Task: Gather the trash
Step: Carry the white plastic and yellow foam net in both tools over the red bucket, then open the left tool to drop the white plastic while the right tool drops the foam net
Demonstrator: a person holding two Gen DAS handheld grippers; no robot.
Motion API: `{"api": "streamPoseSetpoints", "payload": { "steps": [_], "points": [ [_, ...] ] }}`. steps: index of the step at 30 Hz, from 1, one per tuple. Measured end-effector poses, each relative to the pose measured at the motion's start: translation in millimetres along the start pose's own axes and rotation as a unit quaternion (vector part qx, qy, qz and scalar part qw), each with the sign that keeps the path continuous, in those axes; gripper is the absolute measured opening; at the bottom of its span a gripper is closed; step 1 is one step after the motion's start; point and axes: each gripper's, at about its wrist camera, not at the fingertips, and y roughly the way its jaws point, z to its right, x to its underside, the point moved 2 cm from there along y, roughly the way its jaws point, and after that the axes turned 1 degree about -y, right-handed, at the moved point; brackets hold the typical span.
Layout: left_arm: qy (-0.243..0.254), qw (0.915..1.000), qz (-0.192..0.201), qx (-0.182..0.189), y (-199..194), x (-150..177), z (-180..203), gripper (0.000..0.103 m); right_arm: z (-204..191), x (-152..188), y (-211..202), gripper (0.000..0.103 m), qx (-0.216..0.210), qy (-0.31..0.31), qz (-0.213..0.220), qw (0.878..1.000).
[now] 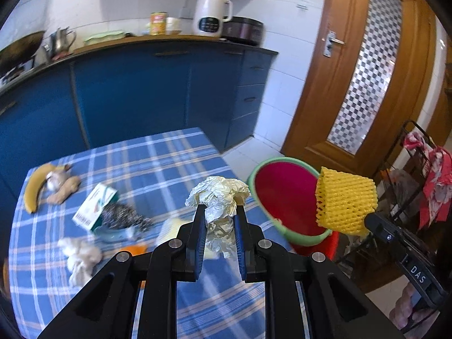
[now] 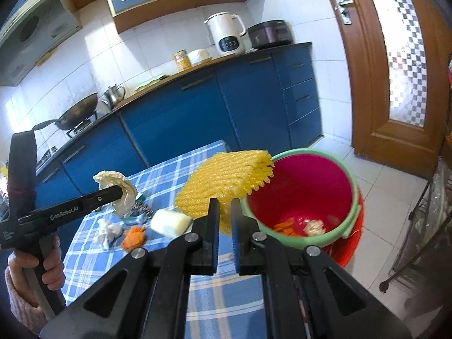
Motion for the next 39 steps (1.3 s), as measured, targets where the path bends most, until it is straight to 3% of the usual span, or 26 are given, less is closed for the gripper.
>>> {"api": "streamPoseSetpoints", "payload": {
  "steps": [11,26,30,35,39],
  "points": [
    [0.045,0.9978,-0.032,0.036,62.8,-12.1,60.7,0.019,46.0,-10.8,4.8,0.01,0.041,0.022,0.006,0.999],
    [0.074,0.9882,-0.118,0.063,171.0,3.1,106.2,0.02,114.1,3.1,35.4,0.01,0.085,0.059,-0.037,0.994],
    [0.074,0.9863,-0.131,0.068,191.7,4.3,109.9,0.023,127.2,5.7,42.7,0.01,0.09,0.07,-0.043,0.993],
    [0.072,0.9863,-0.135,0.061,199.8,6.4,110.2,0.04,137.2,8.2,51.3,0.01,0.095,0.078,-0.05,0.991],
    [0.062,0.9877,-0.131,0.06,197.1,2.3,107.1,0.044,140.8,8.3,60.4,0.01,0.098,0.083,-0.055,0.99]
  ]
}}
